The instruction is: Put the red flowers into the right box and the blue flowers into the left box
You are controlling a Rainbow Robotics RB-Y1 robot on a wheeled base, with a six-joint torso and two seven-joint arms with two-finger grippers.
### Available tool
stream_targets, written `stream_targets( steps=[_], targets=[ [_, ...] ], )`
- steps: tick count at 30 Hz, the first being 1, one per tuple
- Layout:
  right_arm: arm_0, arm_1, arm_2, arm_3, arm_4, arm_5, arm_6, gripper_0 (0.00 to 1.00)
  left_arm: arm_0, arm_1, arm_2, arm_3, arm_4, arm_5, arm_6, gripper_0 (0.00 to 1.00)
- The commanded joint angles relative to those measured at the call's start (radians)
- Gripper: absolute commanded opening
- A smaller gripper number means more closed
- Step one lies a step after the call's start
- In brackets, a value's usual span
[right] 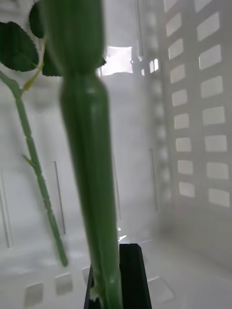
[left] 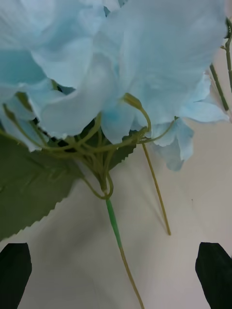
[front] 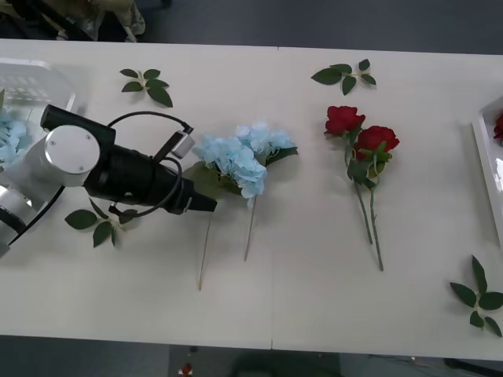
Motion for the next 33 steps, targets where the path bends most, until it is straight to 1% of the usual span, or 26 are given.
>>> stream_targets(
  steps=[1, 4, 5, 8, 9, 10, 12, 13, 14, 15, 17, 18, 24, 29, 31, 33],
  targets=[
    [-0.059, -0.028, 0.032, 0.057, 0.038, -0.045, 0.035, 0.00, -0.101, -0.040, -0.043, 0.051, -0.043, -0.014, 0.035, 1.00],
    [-0.087, -0.028, 0.056, 0.103, 0.044, -0.053, 0.032, 0.00, -0.135, -0.079, -0.069, 0.105, -0.075, -0.026, 0.035, 0.92],
    [-0.096, -0.028, 0.058, 0.113, 0.041, -0.053, 0.032, 0.00, -0.147, -0.093, -0.078, 0.128, -0.084, -0.031, 0.035, 0.87],
    [-0.100, -0.027, 0.058, 0.116, 0.042, -0.053, 0.033, 0.00, -0.173, -0.112, -0.104, 0.174, -0.093, -0.039, 0.034, 0.48],
    [-0.100, -0.028, 0.058, 0.114, 0.047, -0.053, 0.036, 0.00, -0.185, -0.118, -0.116, 0.189, -0.092, -0.043, 0.034, 0.13],
    [-0.100, -0.028, 0.058, 0.116, 0.046, -0.053, 0.038, 0.00, -0.193, -0.118, -0.124, 0.198, -0.089, -0.043, 0.034, 0.00],
    [-0.102, -0.028, 0.058, 0.114, 0.042, -0.056, 0.038, 0.23, -0.204, -0.118, -0.136, 0.206, -0.081, -0.043, 0.034, 0.00],
    [-0.100, -0.028, 0.058, 0.116, 0.039, -0.058, 0.043, 0.42, -0.205, -0.118, -0.139, 0.206, -0.081, -0.045, 0.034, 0.00],
    [-0.100, -0.028, 0.058, 0.114, 0.036, -0.059, 0.047, 0.65, -0.205, -0.118, -0.141, 0.206, -0.078, -0.043, 0.034, 0.00],
    [-0.100, -0.027, 0.058, 0.114, 0.032, -0.061, 0.052, 0.76, -0.205, -0.118, -0.139, 0.208, -0.075, -0.043, 0.034, 0.00],
    [-0.100, -0.028, 0.058, 0.114, 0.021, -0.061, 0.058, 0.87, -0.205, -0.109, -0.139, 0.206, -0.063, -0.043, 0.034, 0.00],
    [-0.102, -0.028, 0.058, 0.114, 0.019, -0.061, 0.064, 0.91, -0.205, -0.099, -0.139, 0.206, -0.053, -0.043, 0.034, 0.00],
    [-0.100, -0.027, 0.056, 0.114, 0.006, -0.059, 0.081, 0.94, -0.205, -0.020, -0.141, 0.168, 0.011, -0.048, 0.026, 0.00],
    [-0.103, -0.028, 0.056, 0.100, -0.076, -0.024, 0.084, 0.94, -0.204, 0.108, -0.139, 0.094, 0.083, -0.049, 0.024, 0.00],
    [-0.103, -0.028, 0.056, 0.065, -0.111, 0.008, 0.075, 0.94, -0.204, 0.184, -0.139, 0.068, 0.148, -0.048, 0.024, 0.00],
    [-0.103, -0.027, 0.055, 0.034, -0.132, 0.036, 0.059, 0.94, -0.204, 0.235, -0.141, 0.057, 0.206, -0.048, 0.024, 0.00]
  ],
)
